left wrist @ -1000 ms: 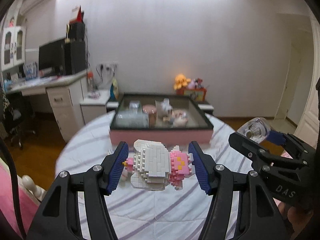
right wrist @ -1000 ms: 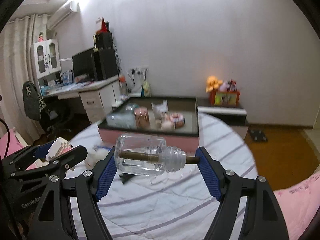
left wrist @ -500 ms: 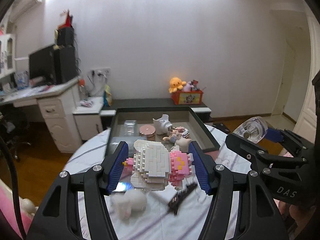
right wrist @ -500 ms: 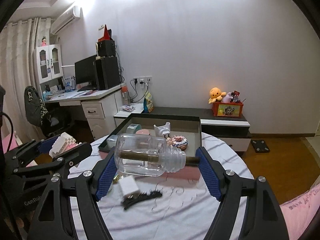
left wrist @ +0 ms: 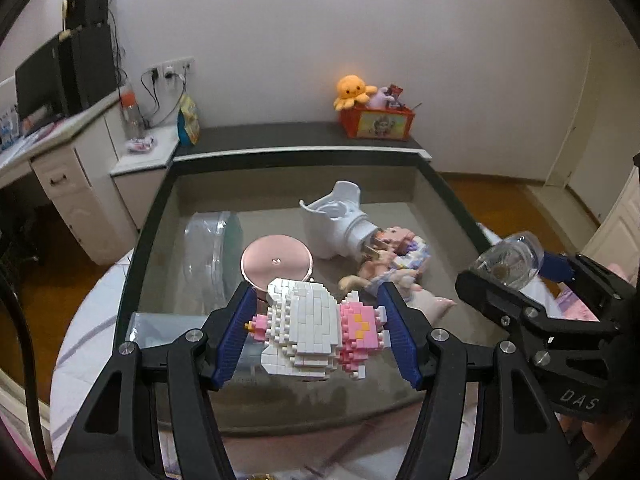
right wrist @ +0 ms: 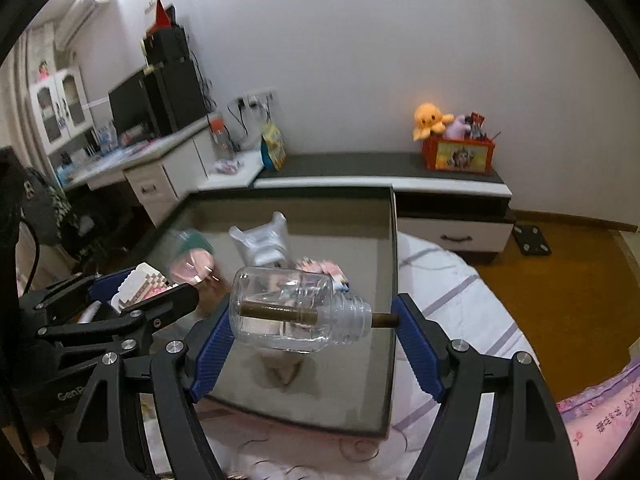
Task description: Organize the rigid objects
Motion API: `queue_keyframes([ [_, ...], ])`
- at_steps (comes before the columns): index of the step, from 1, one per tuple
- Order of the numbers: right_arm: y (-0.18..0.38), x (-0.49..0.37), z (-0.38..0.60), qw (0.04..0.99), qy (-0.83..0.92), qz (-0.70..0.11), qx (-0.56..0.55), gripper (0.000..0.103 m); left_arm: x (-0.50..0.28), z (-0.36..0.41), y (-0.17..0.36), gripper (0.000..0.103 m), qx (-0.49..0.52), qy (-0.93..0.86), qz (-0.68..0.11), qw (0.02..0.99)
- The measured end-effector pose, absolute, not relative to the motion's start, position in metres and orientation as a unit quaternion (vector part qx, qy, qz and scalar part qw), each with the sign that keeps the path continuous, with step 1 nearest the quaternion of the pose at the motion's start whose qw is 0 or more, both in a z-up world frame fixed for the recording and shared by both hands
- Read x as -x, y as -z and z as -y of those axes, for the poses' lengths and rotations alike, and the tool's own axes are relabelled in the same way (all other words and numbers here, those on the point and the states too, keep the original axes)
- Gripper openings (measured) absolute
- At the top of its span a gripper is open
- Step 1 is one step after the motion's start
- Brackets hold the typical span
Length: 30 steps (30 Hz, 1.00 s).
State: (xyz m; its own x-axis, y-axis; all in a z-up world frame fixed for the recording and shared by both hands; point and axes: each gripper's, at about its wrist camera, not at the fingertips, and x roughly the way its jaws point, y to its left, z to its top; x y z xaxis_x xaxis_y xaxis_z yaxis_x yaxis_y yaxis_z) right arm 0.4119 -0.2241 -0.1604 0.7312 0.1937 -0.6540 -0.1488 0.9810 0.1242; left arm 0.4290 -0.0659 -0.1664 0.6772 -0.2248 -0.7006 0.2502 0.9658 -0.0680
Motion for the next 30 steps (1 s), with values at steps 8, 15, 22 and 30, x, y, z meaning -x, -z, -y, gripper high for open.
queue_keyframes([
  [8, 0.174, -0.413, 0.229, 0.928, -0.070, -0.364, -0.012, 0.080, -0.427, 0.070, 0.168, 0.076, -0.038, 0.111, -0.377, 0.919],
  [15, 0.155, -0.386, 0.233, 0.934, -0.072, -0.350, -0.020, 0.088, -0.385, 0.056, 0.142, 0.084, -0.023, 0.108, -0.349, 0.931],
  [22, 0.110, -0.323, 0.227, 0.953, -0.089, -0.290, -0.029, 0.103, -0.295, 0.038, 0.091, 0.094, -0.019, 0.092, -0.262, 0.961],
  [30, 0.059, -0.227, 0.206, 0.973, -0.089, -0.211, -0.007, 0.103, -0.192, 0.019, 0.051, 0.095, -0.014, 0.085, -0.191, 0.978],
])
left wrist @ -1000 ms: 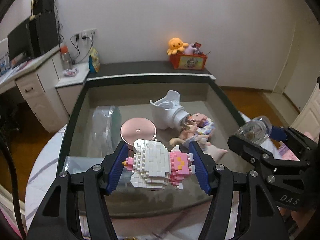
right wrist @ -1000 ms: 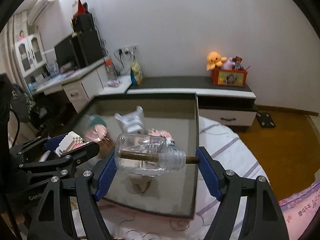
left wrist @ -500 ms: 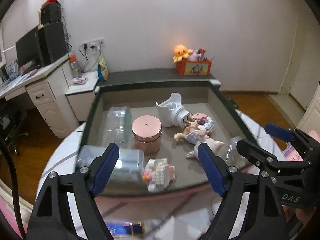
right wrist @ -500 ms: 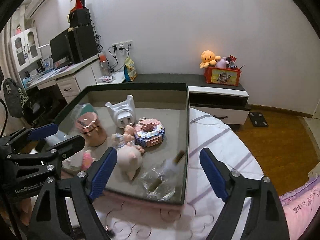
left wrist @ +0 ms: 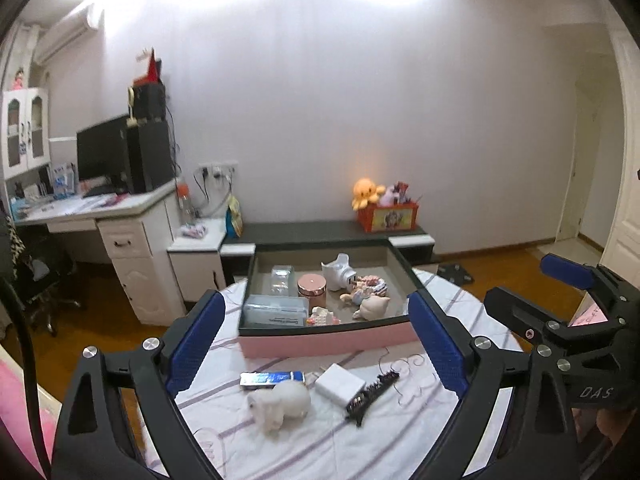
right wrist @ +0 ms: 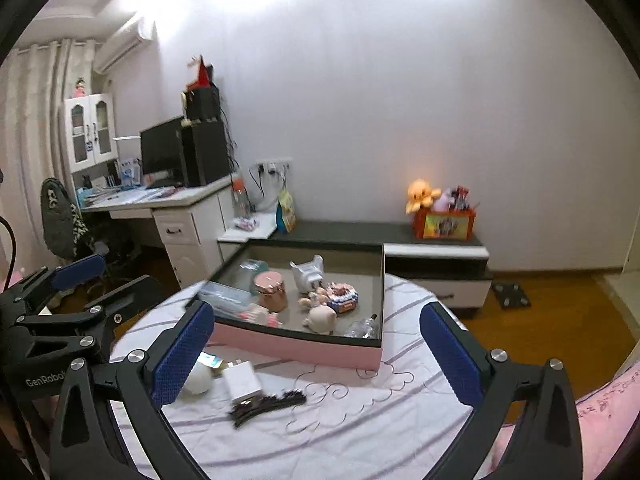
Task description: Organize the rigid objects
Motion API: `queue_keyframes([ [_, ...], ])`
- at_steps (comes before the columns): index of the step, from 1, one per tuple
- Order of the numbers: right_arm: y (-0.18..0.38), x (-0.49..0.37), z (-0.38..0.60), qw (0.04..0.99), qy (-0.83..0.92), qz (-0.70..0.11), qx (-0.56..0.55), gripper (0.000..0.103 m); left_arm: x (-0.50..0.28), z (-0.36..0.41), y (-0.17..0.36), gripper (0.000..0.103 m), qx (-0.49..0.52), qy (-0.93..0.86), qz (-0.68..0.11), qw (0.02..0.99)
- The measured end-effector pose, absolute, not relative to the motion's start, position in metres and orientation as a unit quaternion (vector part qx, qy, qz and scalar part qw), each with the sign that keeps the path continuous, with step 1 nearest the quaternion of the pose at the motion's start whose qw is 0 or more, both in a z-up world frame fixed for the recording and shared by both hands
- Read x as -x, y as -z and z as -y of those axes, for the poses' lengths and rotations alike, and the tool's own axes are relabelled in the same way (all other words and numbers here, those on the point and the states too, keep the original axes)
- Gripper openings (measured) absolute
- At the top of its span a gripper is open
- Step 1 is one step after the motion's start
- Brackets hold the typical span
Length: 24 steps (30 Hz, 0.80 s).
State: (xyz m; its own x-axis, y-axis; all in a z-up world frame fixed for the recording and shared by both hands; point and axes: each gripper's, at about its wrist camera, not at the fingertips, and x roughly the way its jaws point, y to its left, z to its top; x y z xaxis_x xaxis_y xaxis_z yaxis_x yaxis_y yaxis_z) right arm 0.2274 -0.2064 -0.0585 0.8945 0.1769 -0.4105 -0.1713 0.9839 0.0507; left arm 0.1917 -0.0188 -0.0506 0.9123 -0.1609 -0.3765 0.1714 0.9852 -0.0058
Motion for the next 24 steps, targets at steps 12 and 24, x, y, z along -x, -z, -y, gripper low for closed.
queue_keyframes([
  [12, 0.025, -0.132, 0.190, 0.986, -0.084, -0.145, 0.014, 0.103, -0.100, 0.006, 0.019, 0.097, -0.019, 0.055, -0.123, 0.991],
  [24, 0.015, -0.086, 0.185, 0.991, -0.083, -0.104, 0.008, 0.103, -0.054, 0.004, 0.003, 0.097, -0.034, 0.028, -0.077, 0.996],
])
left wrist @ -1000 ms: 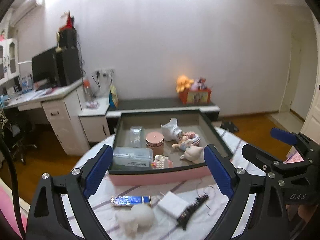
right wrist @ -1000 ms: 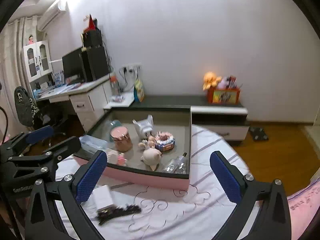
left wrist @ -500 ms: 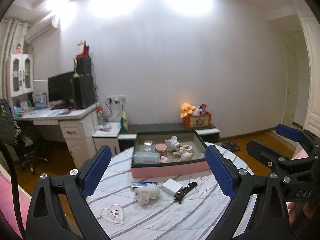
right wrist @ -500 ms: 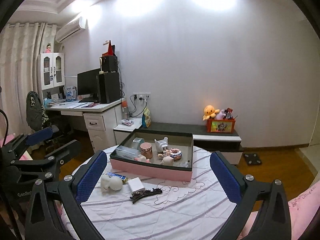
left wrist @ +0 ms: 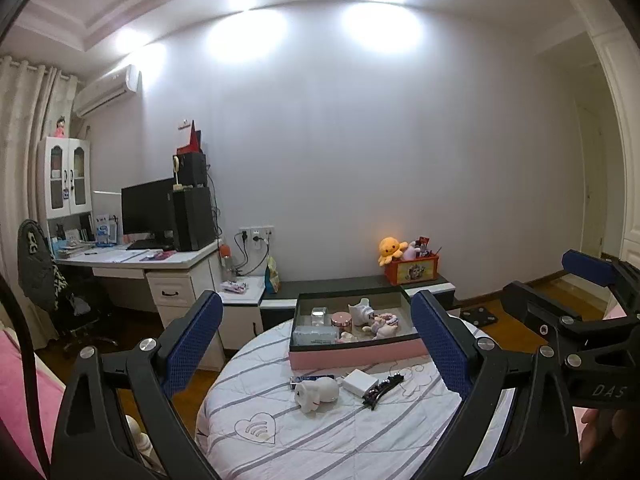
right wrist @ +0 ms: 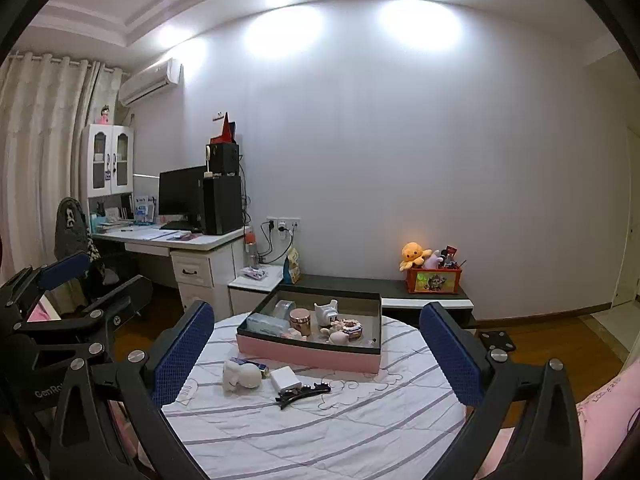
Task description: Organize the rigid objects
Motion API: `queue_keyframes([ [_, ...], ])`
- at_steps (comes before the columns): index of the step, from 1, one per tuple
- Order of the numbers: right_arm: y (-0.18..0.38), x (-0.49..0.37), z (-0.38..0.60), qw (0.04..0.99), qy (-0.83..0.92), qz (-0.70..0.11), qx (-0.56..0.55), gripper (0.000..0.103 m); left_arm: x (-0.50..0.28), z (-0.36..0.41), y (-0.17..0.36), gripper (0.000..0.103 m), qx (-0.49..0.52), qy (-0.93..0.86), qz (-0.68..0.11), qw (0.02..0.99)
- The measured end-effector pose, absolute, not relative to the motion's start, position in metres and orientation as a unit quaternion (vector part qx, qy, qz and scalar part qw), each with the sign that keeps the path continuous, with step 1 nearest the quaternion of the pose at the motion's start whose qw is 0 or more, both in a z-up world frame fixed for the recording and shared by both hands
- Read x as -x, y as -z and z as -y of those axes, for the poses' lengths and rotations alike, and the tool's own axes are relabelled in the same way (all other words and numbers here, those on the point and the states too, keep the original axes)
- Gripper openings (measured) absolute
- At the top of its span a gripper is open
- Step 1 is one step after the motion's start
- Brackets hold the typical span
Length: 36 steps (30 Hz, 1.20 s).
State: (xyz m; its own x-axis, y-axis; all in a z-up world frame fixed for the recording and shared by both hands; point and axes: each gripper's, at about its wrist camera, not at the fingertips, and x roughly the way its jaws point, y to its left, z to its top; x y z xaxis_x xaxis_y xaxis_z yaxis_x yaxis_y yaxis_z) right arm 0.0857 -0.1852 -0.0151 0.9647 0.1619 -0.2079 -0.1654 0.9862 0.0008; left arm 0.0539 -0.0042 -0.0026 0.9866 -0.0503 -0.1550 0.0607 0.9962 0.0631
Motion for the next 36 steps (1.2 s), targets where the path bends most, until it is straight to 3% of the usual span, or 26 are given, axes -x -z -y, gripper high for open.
queue_keyframes([
  [23, 0.016, -0.079, 0.186, 0.992, -0.077, -0.103, 0.002, 0.103, -0.057, 0.008, 0.008, 0.097, -0.034, 0.023, -0.076, 0.996],
  [36, 0.038, -0.106, 0.187, 0.987, -0.067, -0.145, 0.000, 0.103, -0.104, 0.006, 0.049, 0.098, -0.007, 0.056, -0.148, 0.987],
])
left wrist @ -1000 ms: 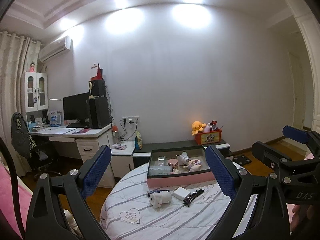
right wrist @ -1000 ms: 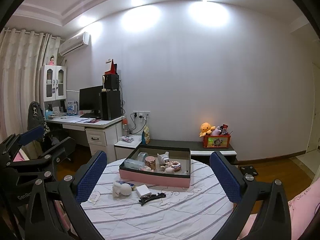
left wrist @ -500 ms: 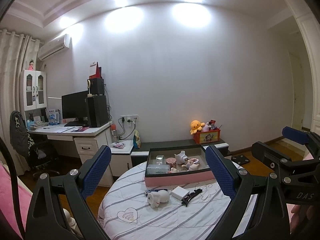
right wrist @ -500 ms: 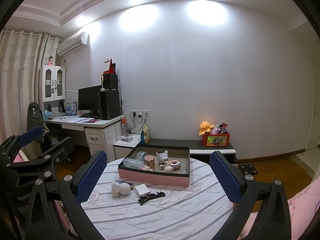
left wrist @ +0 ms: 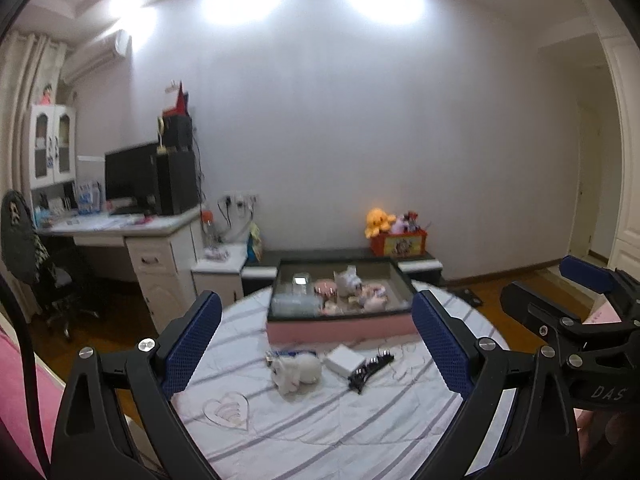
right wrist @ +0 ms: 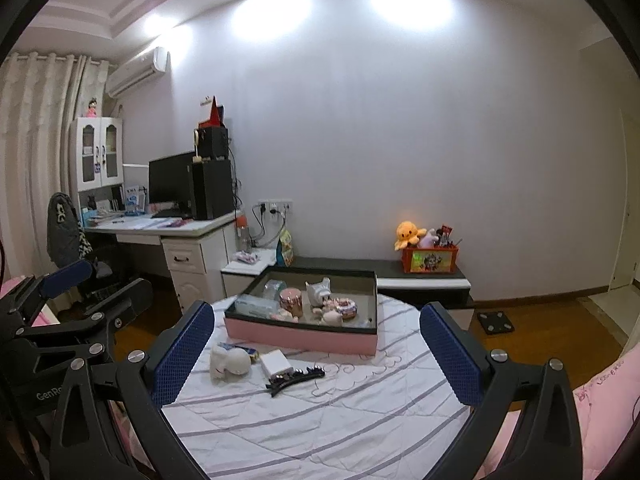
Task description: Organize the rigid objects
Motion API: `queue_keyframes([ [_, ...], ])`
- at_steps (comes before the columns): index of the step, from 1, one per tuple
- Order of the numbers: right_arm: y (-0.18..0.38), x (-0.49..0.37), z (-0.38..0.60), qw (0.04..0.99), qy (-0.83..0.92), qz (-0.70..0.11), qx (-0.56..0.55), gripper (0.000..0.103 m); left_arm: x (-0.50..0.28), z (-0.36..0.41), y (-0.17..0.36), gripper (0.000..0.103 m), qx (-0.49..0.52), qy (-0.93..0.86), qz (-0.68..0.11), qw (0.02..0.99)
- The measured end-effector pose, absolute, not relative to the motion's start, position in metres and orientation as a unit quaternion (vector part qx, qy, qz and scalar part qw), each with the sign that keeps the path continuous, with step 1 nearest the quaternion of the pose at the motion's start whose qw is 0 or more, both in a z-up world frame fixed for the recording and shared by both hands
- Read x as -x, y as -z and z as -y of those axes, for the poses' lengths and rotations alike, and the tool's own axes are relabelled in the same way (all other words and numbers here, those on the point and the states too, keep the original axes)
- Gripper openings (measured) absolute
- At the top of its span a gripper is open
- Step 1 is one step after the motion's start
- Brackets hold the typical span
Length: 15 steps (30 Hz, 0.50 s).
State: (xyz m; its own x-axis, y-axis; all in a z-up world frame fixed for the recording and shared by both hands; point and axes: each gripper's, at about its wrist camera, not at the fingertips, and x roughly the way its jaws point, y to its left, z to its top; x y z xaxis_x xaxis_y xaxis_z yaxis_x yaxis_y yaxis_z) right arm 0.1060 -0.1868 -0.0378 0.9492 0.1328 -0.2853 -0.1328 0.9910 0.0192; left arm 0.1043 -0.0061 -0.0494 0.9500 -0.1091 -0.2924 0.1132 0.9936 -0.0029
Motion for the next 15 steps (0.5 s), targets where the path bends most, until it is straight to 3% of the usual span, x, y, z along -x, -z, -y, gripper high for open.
queue_keyframes([
  [15, 0.145, -0.196, 0.166, 0.948, -0.093, -0.305, 0.004, 0.103, -0.194, -0.030, 0.171, 0.100, 0.054, 0.074, -0.341, 0.936],
])
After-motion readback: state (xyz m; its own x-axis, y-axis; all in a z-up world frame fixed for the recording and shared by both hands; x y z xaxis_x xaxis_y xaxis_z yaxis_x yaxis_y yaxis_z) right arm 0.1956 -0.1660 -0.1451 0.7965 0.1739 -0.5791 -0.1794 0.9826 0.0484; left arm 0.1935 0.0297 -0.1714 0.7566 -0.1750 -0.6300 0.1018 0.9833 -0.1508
